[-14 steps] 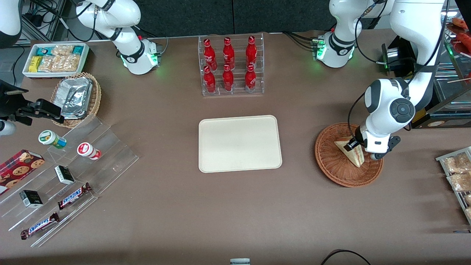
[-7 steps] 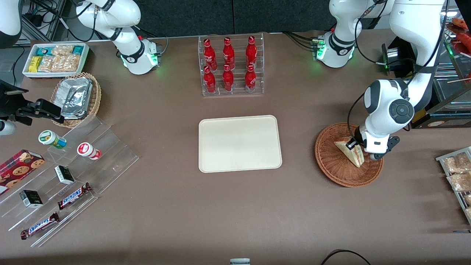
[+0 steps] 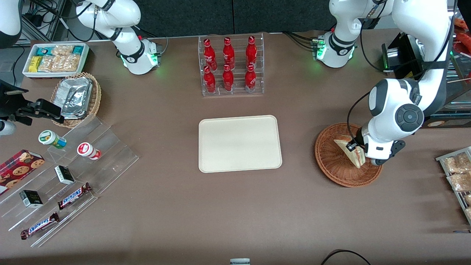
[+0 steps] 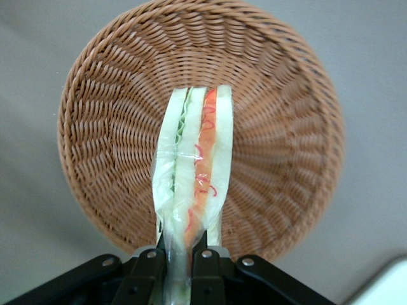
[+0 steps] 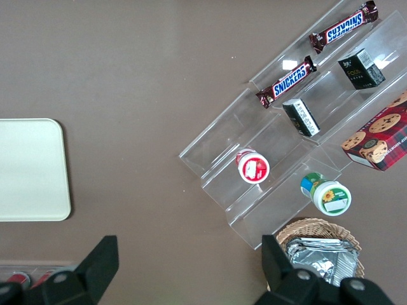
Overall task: Place sandwich from basket to tray
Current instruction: 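Carry the held sandwich with the left gripper over the white tray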
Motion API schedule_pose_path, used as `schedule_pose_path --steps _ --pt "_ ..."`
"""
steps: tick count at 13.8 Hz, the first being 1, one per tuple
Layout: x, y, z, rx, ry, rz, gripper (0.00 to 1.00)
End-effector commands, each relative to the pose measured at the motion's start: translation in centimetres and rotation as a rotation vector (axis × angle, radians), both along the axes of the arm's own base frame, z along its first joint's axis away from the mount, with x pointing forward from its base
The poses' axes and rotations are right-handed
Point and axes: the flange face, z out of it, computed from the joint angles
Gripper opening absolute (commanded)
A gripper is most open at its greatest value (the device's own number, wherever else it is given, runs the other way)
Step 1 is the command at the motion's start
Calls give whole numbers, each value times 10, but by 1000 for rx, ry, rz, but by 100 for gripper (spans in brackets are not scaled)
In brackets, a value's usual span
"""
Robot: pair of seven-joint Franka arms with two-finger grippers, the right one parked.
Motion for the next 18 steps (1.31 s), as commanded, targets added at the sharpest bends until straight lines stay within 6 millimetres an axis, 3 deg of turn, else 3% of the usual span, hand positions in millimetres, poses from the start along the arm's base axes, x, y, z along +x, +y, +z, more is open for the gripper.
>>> schedule_pose_path --steps 1,3,9,14,18 --pt "12 -34 41 19 11 -48 0" --pt "9 -63 51 8 1 -89 0" --pt "-9 -195 50 -17 -29 -310 0" --pt "-30 -301 27 -70 -16 -431 0" --pt "-47 -374 5 -84 -37 -480 0"
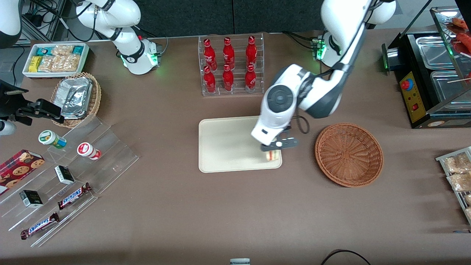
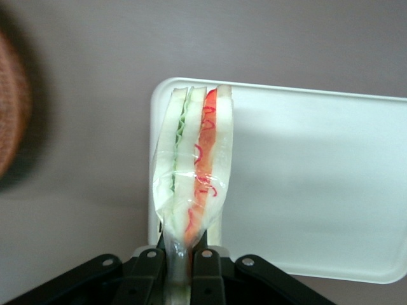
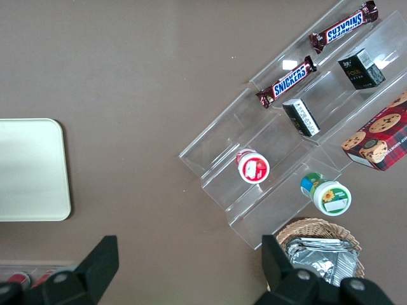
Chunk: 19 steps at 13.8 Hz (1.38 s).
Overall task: Place sandwich from basket to tray
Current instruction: 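Carry the held sandwich with the left gripper over the white tray, then lower the sandwich onto the tray and open the left gripper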
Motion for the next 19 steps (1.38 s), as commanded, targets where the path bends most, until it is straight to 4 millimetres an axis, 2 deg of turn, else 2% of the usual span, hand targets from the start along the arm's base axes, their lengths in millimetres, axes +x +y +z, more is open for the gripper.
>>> schedule_pose_path --steps 1,4,7,9,16,17,18,19 --pt "-4 -44 -13 -20 -18 -18 0" --pt "-19 -72 -39 -31 -43 -32 0" --pt "-27 -84 -69 -33 -36 -58 0" --pt "-29 -86 -85 -21 -24 -67 0" --pt "-28 -88 -105 -42 -23 -57 2" --pt "-29 -89 -105 -57 -11 -45 50" --pt "-29 -90 -105 -66 -4 -50 83" --pt "-29 -90 -104 -67 -5 -55 100"
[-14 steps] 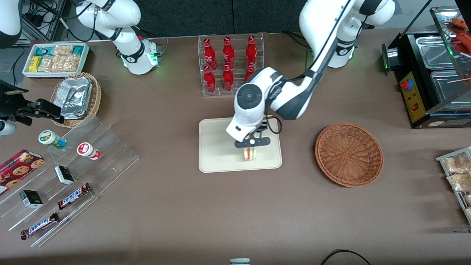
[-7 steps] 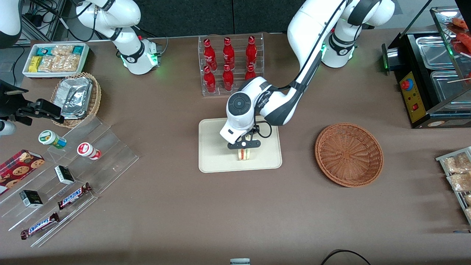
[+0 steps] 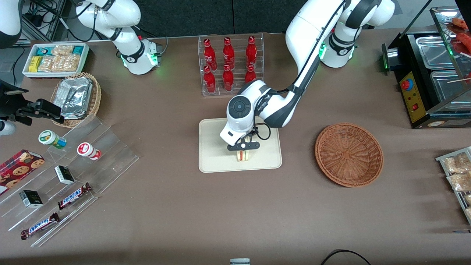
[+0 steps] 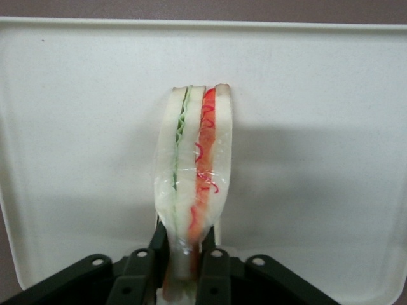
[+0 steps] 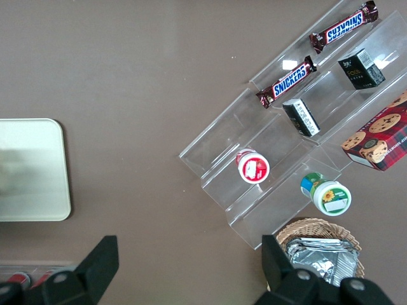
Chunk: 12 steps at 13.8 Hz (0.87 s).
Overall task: Place sandwich from basket to tray
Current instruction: 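Lower the sandwich onto the tray and open the left gripper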
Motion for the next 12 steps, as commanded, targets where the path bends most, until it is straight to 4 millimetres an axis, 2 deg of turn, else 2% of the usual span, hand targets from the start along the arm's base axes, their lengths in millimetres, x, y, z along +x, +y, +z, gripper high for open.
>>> schedule_pose_path --steps 1,3,7,9,10,11,12 --pt "3 -7 4 -23 0 -3 100" --pt "3 -7 6 -24 -4 -8 100" --pt "17 -6 30 -33 -33 -10 100" --pt "19 -1 43 -28 -26 -72 100" --pt "25 4 56 -34 -31 -58 100" --pt "44 26 66 -33 -38 -37 100" --pt "56 43 73 -32 -30 -64 100"
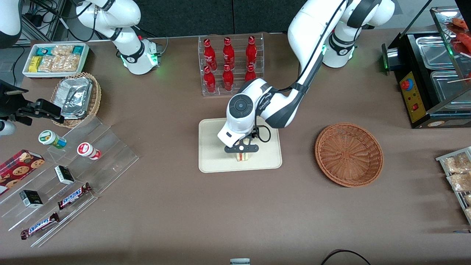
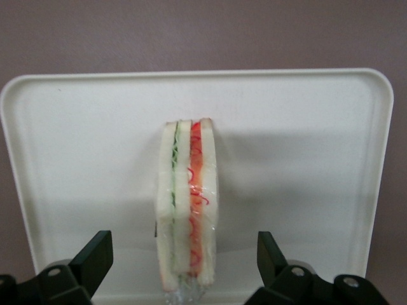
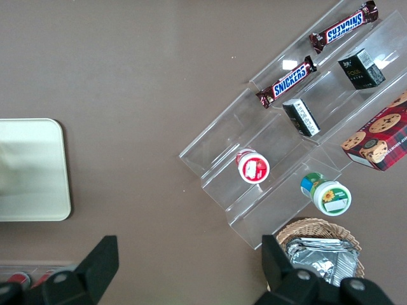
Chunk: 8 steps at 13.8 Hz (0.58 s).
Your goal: Place sandwich from basket to tray
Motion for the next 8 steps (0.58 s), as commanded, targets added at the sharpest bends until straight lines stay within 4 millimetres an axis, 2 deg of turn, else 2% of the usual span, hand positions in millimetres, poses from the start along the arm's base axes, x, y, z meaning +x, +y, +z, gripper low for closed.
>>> schedule_pose_path --steps 1,2,4,7,8 --pt "29 45 32 -9 24 -108 100" --pt "39 63 44 -11 29 -136 100" --pt "47 86 72 -3 18 -67 100" --pt "73 149 97 15 51 -13 100" --pt "76 161 102 10 49 -35 100"
